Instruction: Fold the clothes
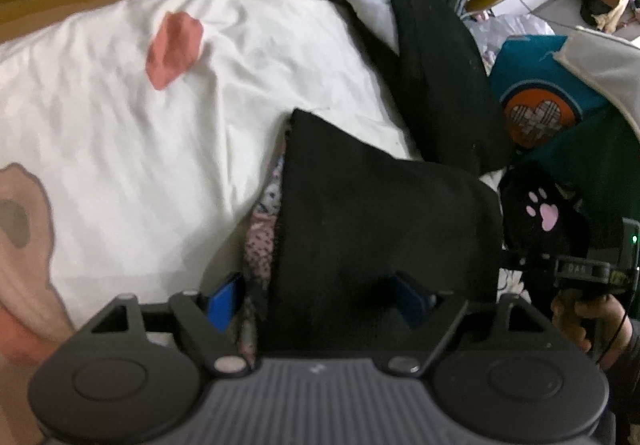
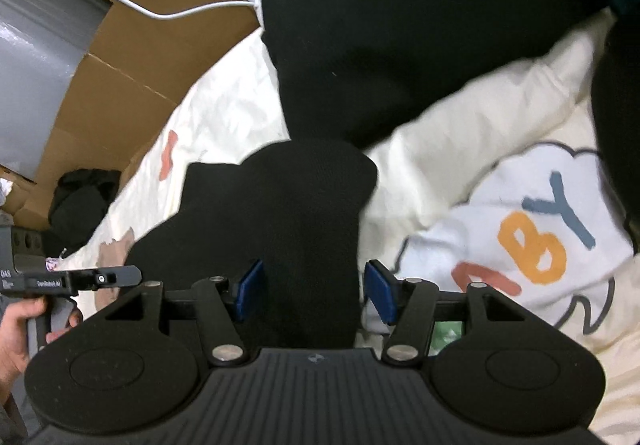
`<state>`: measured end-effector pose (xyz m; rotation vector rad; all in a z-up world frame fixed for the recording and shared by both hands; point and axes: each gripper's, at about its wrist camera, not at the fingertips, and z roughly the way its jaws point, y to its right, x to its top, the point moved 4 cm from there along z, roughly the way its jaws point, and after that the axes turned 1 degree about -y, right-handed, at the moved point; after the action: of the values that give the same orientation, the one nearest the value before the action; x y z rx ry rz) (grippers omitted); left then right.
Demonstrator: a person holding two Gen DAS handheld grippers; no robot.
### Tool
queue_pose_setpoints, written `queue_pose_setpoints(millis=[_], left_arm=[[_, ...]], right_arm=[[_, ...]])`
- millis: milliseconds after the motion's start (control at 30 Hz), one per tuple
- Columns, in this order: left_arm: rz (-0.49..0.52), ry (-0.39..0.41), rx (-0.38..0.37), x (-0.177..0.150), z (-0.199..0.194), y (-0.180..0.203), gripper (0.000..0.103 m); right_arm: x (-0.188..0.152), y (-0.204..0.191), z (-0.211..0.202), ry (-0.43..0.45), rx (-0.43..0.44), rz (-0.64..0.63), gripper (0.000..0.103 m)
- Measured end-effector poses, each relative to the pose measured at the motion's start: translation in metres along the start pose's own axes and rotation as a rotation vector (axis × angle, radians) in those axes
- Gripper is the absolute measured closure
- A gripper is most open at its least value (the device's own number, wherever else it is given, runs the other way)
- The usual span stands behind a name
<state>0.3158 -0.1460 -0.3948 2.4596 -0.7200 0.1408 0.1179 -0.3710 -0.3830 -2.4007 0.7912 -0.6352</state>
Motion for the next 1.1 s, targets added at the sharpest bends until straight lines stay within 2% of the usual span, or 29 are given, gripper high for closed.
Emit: queue_pose_setpoints(millis=[167, 333, 433, 467, 533, 633, 733, 900, 1100], left_arm=[[0.0, -0.027, -0.008, 0.002, 0.012, 0.001, 0.02], [-0.001, -0.012, -0.016, 0.005, 0.017, 0.001, 0.022], [0.016, -0.024, 0.016, 0.007, 0.025, 0.006, 0.026], [0.021, -0.022, 0.021, 0.007, 0.026, 0.007, 0.029], [0.027, -0.022, 0.027, 0.006, 0.027, 0.007, 0.034], [0.019, -0.01, 0.023, 0.004, 0.022, 0.006, 0.041], [0.015, 0.009, 0.021, 0.002, 0.015, 0.006, 0.049], [0.014, 0.04, 0.006, 0.003, 0.001, 0.006, 0.064], [0.01, 0.079, -0.019, -0.003, -0.011, 0.005, 0.073]], right_arm=[[-0.004, 0.0, 0.005, 0.016, 0.035, 0.02, 0.043], [-0.013, -0.004, 0.009, 0.043, 0.039, 0.043, 0.054], [-0.016, -0.001, 0.012, 0.052, 0.037, 0.069, 0.059], [-0.016, -0.001, 0.013, 0.051, 0.035, 0.071, 0.061], [-0.014, 0.001, 0.013, 0.046, 0.032, 0.074, 0.076], [-0.011, -0.001, 0.007, 0.05, 0.046, 0.063, 0.085], [-0.011, -0.005, 0.001, 0.06, 0.049, 0.043, 0.089], [-0.01, -0.013, -0.008, 0.083, 0.039, 0.03, 0.089], [-0.008, -0.022, -0.009, 0.077, 0.025, 0.006, 0.09]])
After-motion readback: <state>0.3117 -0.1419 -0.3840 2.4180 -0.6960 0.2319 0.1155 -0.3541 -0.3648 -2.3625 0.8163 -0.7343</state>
